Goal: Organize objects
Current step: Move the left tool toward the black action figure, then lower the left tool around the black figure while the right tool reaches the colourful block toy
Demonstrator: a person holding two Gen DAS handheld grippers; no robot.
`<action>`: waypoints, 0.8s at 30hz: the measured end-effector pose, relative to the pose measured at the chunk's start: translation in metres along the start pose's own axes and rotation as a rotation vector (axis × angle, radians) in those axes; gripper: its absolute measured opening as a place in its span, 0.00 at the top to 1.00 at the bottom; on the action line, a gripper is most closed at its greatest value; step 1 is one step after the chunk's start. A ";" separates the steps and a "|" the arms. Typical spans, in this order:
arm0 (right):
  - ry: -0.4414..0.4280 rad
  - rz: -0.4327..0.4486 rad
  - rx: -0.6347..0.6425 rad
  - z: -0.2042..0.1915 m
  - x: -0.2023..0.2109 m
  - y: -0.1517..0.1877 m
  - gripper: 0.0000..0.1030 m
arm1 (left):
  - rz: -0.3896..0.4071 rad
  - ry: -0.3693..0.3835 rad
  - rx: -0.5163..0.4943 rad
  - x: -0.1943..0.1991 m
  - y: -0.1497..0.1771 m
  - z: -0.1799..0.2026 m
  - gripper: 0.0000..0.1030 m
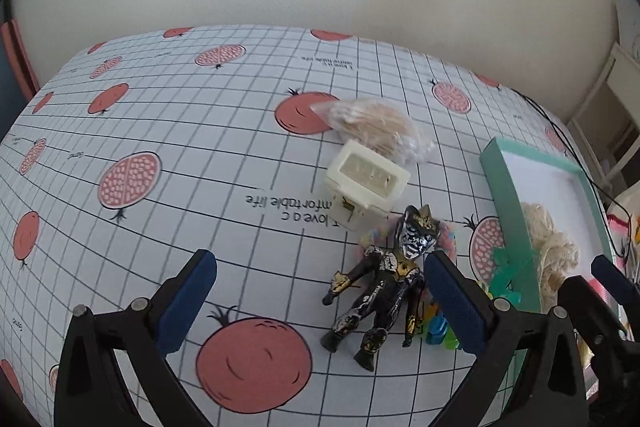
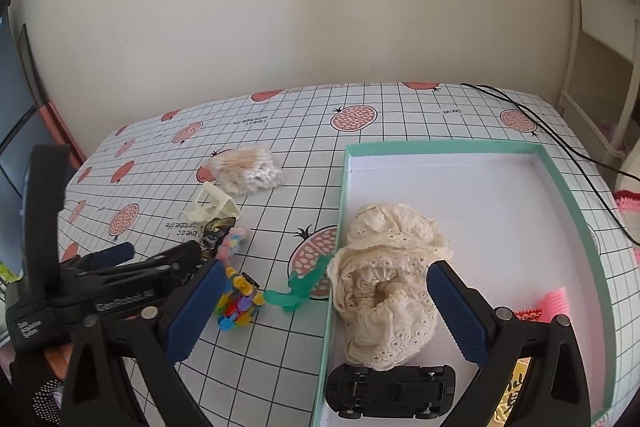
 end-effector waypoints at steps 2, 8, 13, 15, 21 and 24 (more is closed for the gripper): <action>0.005 -0.001 0.008 -0.001 -0.001 0.000 0.01 | -0.017 0.013 -0.002 -0.006 0.001 0.006 0.00; 0.005 -0.008 0.024 -0.005 -0.002 0.002 0.01 | -0.044 0.015 -0.025 -0.018 0.009 0.017 0.00; -0.007 -0.005 0.019 -0.008 -0.003 0.001 0.01 | -0.045 0.022 -0.005 -0.017 0.014 0.008 0.12; -0.012 -0.009 0.021 -0.010 -0.004 0.002 0.01 | -0.042 0.025 0.000 -0.015 0.015 0.005 0.16; -0.022 -0.013 0.028 -0.016 -0.007 0.005 0.03 | -0.037 0.044 -0.009 -0.010 0.016 0.003 0.31; -0.032 -0.011 0.036 -0.021 -0.008 0.005 0.04 | -0.041 0.040 -0.025 -0.010 0.017 0.003 0.39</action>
Point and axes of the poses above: each gripper's, at about its wrist camera, not at the fingertips, and x roughly against the way its jaws point, z to its right, y to its underside, the point moved 10 cm from there along -x, roughly the way its jaws point, and after that the axes turned 3 degrees about -y, right-handed, at the moved point
